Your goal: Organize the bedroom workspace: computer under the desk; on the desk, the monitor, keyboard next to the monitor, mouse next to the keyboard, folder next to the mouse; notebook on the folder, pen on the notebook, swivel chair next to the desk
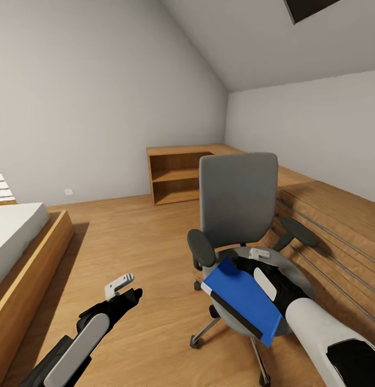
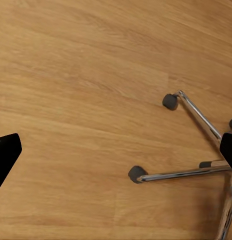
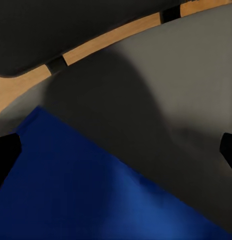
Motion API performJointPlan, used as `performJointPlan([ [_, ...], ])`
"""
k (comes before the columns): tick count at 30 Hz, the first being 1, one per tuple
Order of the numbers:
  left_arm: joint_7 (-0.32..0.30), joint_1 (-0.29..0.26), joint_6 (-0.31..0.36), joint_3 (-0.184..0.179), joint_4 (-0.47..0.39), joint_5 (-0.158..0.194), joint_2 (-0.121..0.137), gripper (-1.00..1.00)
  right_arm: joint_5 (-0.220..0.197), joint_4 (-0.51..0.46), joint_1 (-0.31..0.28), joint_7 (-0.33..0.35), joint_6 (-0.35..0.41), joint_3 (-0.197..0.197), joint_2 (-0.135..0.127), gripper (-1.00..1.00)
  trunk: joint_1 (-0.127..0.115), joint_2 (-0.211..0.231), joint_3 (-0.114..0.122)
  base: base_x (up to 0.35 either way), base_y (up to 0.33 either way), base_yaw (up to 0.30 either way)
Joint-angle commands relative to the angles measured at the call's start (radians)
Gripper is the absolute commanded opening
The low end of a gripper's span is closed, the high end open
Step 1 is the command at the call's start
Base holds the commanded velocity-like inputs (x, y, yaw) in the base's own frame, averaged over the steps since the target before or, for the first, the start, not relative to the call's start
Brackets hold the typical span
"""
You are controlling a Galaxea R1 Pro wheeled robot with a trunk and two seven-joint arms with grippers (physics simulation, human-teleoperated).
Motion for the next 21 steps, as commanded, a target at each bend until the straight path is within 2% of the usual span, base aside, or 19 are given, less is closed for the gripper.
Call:
performJointPlan([
  [1,0.007,-0.001,0.002,-0.002,-0.001,0.004,0.001,1.00,-0.010,-0.003,-0.001,-0.009,0.004,0.009,-0.001,1.00,0.004,-0.008,-0.004,0.000,0.000,0.000],
  [21,0.001,-0.001,0.002,-0.003,-0.001,0.006,0.001,1.00,-0.010,-0.003,-0.001,-0.009,0.004,0.009,-0.001,1.00,0.077,-0.141,-0.064,0.000,0.000,0.000],
])
